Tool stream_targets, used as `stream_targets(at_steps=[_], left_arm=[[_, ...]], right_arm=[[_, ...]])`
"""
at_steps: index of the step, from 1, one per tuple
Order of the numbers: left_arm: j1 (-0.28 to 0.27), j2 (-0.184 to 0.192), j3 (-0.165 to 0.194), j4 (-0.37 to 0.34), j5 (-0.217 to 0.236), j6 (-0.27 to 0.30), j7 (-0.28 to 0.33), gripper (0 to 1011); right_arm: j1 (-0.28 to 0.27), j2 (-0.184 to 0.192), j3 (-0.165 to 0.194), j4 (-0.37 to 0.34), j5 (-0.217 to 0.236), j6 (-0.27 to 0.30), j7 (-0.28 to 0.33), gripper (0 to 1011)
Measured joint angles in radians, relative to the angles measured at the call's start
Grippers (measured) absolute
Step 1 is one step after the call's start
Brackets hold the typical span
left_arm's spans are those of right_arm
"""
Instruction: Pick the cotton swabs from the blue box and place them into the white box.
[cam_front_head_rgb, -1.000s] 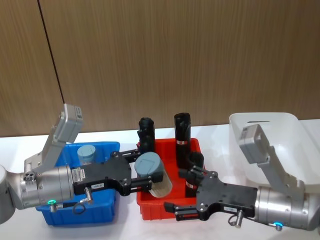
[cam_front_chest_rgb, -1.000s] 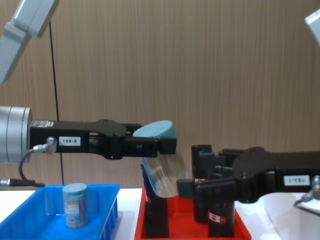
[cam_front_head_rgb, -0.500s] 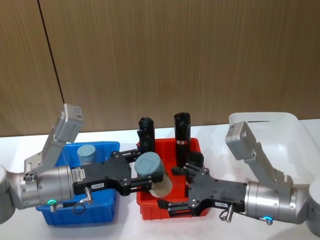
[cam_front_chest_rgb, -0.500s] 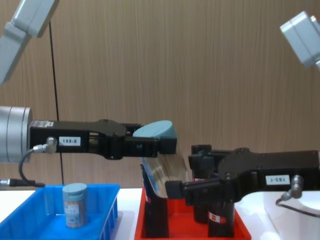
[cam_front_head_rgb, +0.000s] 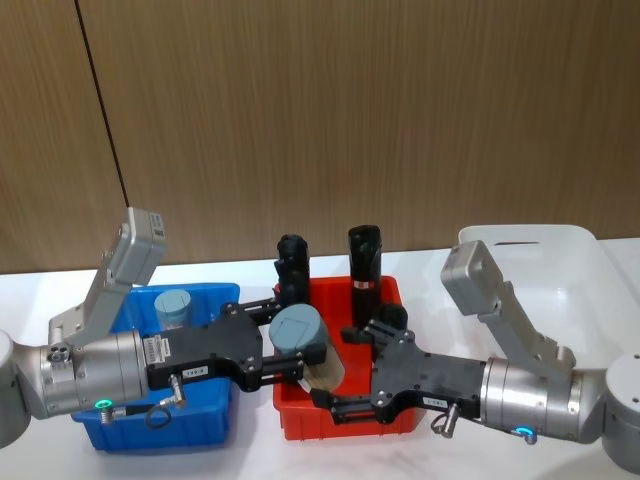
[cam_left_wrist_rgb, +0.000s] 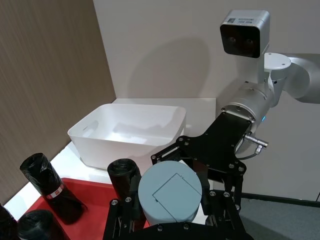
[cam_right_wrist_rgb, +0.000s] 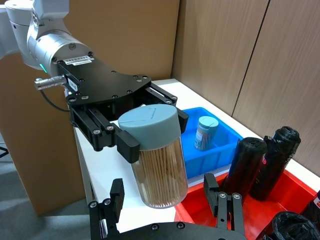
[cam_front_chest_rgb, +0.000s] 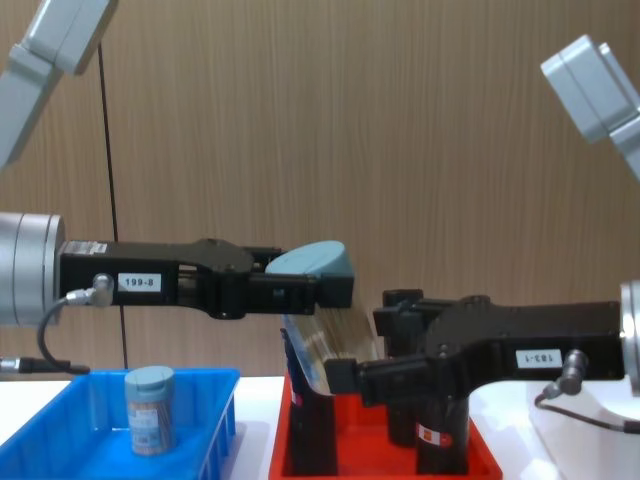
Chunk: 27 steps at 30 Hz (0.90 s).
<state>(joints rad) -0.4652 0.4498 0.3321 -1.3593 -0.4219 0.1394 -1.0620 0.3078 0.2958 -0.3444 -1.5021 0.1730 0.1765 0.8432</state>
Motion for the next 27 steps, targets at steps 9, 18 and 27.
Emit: stream_targets(at_steps=[9,18,27], left_arm=[[0.000,0.000,0.000,0.000,0.000,0.000,0.000,666],[0.000,0.000,0.000,0.000,0.000,0.000,0.000,666],[0.000,0.000,0.000,0.000,0.000,0.000,0.000,666]], right_arm=[[0.006,-0.005,-0.011,0.016,0.000,-0.005,-0.012,1002],[0.013,-0.013,-0.022,0.033,0.000,-0.009,-0.027,1002],[0.023,-0.022,-0.031,0.049,0.004,-0.018,-0.046,1002]])
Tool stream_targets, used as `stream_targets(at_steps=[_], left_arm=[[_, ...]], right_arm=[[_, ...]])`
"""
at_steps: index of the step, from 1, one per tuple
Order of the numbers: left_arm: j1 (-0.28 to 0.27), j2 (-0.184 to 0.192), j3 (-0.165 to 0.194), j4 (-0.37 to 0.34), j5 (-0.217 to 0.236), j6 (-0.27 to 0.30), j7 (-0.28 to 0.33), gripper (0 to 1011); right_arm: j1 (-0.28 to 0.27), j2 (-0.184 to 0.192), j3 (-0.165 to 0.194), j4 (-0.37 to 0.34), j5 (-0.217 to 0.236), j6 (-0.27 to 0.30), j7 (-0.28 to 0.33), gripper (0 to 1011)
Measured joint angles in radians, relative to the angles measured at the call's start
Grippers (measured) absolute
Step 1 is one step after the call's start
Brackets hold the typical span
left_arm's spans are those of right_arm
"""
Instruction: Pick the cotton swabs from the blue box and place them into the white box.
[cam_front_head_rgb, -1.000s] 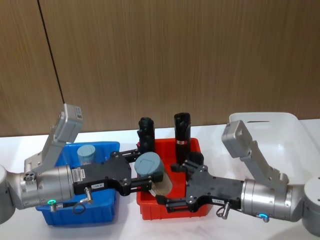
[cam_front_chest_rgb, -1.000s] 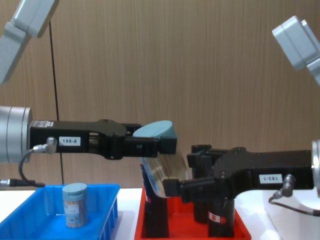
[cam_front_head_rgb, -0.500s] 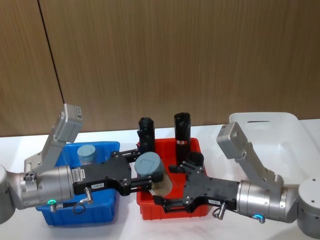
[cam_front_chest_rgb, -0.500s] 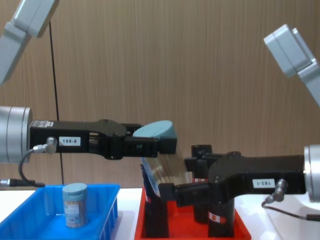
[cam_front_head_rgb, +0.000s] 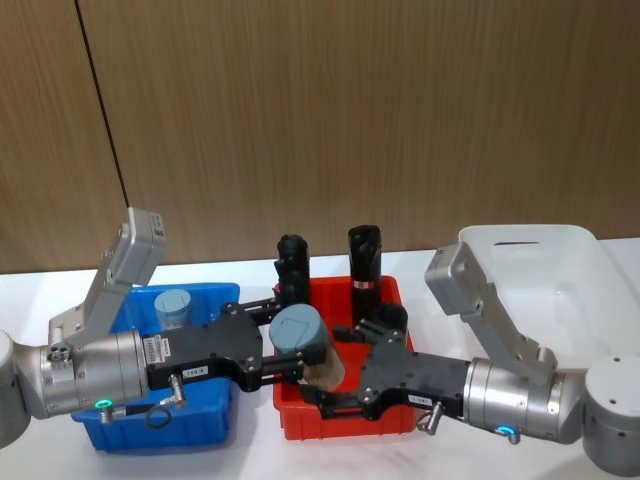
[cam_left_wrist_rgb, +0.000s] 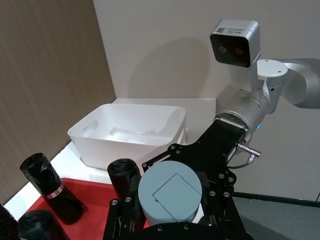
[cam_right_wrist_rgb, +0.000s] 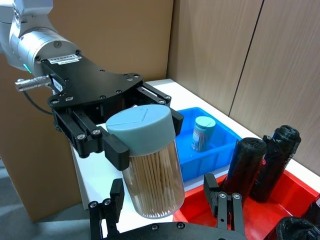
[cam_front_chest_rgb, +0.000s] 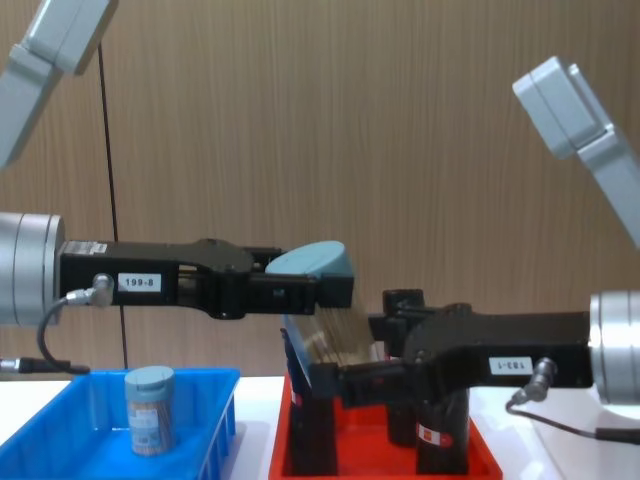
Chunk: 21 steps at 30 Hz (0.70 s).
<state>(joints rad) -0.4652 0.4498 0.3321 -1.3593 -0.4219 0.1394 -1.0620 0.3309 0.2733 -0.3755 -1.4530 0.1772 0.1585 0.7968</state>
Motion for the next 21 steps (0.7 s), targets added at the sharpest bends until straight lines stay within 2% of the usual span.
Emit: stream_targets(at_steps=[7,15,21], left_arm=[[0.000,0.000,0.000,0.000,0.000,0.000,0.000,666],[0.000,0.000,0.000,0.000,0.000,0.000,0.001,666],[0.000,0.000,0.000,0.000,0.000,0.000,0.000,666]], right_arm=[[0.007,-0.006,-0.006,0.008,0.005,-0.005,-0.009,996],[0.010,-0.007,-0.013,0.011,0.008,-0.006,-0.009,804],[0.011,-0.006,-0.016,0.012,0.020,-0.004,-0.008,754]])
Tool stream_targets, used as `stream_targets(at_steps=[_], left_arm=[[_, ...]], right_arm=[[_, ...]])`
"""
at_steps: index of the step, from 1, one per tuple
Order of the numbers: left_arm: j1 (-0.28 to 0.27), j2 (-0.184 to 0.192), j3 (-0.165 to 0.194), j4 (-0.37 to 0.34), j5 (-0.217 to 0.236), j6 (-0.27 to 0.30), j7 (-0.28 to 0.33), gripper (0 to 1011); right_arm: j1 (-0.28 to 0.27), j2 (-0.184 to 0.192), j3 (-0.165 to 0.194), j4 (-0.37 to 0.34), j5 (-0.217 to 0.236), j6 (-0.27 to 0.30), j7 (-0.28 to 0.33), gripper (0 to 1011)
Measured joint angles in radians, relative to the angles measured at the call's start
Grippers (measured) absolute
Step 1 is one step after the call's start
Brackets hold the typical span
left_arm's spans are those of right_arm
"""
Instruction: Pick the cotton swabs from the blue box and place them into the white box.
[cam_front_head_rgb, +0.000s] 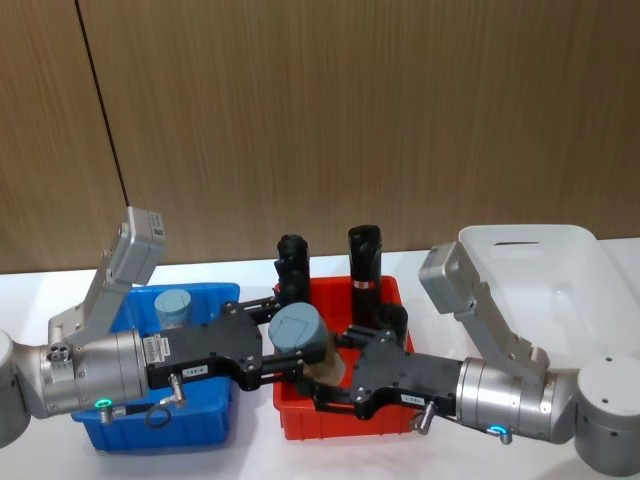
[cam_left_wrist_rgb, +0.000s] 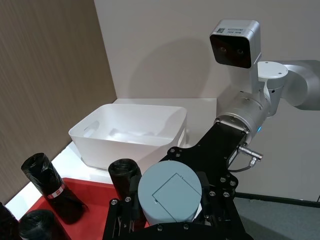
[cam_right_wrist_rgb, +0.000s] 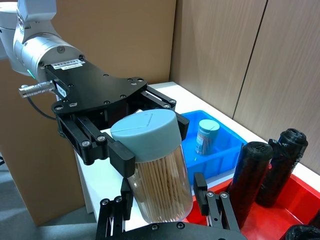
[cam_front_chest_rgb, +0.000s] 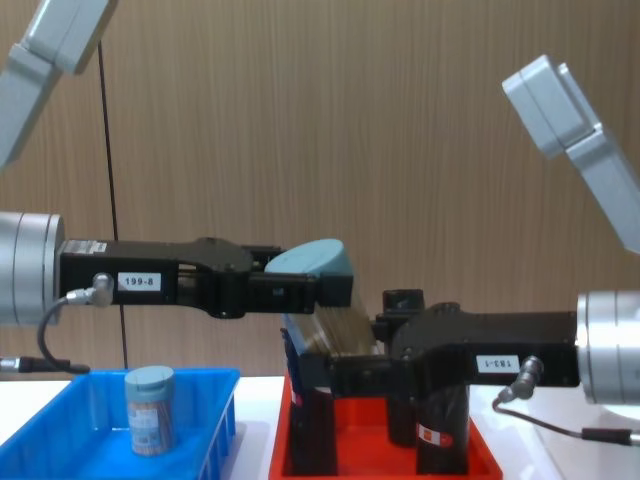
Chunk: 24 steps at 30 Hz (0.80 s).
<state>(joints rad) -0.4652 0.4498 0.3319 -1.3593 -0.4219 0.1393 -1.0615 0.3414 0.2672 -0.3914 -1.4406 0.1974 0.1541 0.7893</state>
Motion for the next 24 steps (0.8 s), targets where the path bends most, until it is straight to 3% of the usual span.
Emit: stream_targets(at_steps=[7,19,24], left_arm=[[0.000,0.000,0.000,0.000,0.000,0.000,0.000,670],[0.000,0.000,0.000,0.000,0.000,0.000,-0.002,1003],[0.000,0.000,0.000,0.000,0.000,0.000,-0.002,1004]], right_arm=[[0.000,0.003,-0.003,0.000,0.007,0.004,0.002,711],[-0.001,0.010,-0.007,-0.004,0.016,0.006,0.000,634],[-0.002,0.013,-0.008,-0.007,0.018,0.006,-0.002,634]])
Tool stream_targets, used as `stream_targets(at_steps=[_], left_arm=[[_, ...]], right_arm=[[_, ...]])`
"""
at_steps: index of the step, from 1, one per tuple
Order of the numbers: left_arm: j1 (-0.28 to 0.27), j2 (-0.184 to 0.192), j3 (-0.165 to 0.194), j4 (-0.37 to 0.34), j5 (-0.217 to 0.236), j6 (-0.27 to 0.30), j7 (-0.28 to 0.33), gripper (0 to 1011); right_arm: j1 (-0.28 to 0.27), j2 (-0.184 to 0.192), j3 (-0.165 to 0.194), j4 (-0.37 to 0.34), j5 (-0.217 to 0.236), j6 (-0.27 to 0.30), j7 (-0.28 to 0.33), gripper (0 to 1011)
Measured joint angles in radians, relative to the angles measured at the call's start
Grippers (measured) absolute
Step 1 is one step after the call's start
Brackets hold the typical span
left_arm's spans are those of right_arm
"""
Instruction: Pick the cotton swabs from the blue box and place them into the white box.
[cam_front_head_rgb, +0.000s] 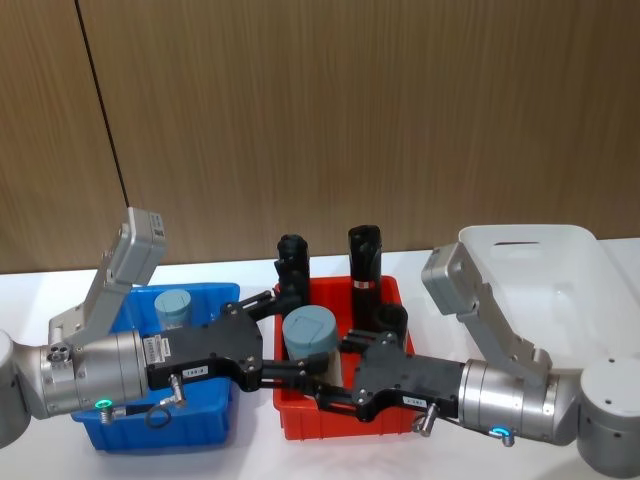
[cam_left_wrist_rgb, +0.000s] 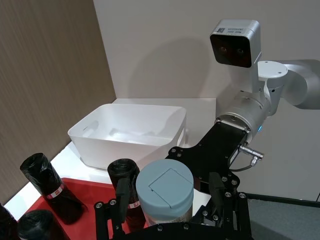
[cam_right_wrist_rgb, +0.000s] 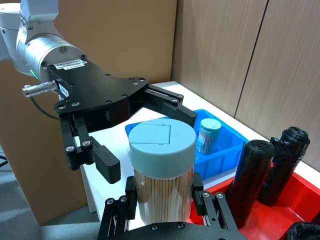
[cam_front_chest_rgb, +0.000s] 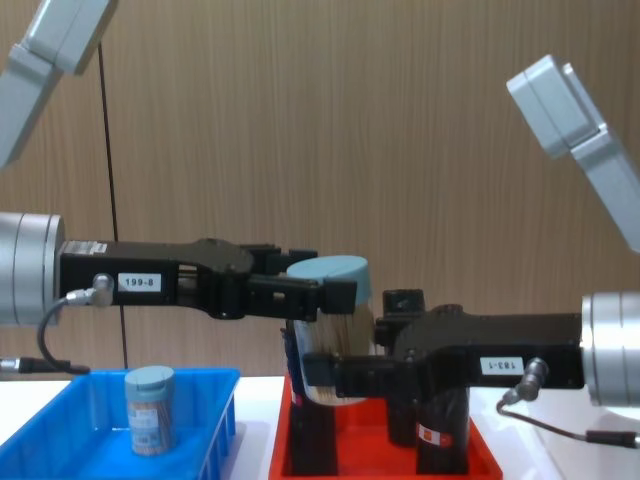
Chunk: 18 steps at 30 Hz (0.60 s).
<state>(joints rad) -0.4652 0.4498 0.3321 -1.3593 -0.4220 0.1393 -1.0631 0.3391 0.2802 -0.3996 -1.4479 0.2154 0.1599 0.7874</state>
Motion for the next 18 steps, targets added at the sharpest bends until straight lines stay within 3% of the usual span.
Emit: stream_targets(at_steps=[18], left_arm=[[0.000,0.000,0.000,0.000,0.000,0.000,0.000,1004]], right_arm=[[-0.010,0.030,0.017,-0.007,0.028,-0.007,-0.042,634]])
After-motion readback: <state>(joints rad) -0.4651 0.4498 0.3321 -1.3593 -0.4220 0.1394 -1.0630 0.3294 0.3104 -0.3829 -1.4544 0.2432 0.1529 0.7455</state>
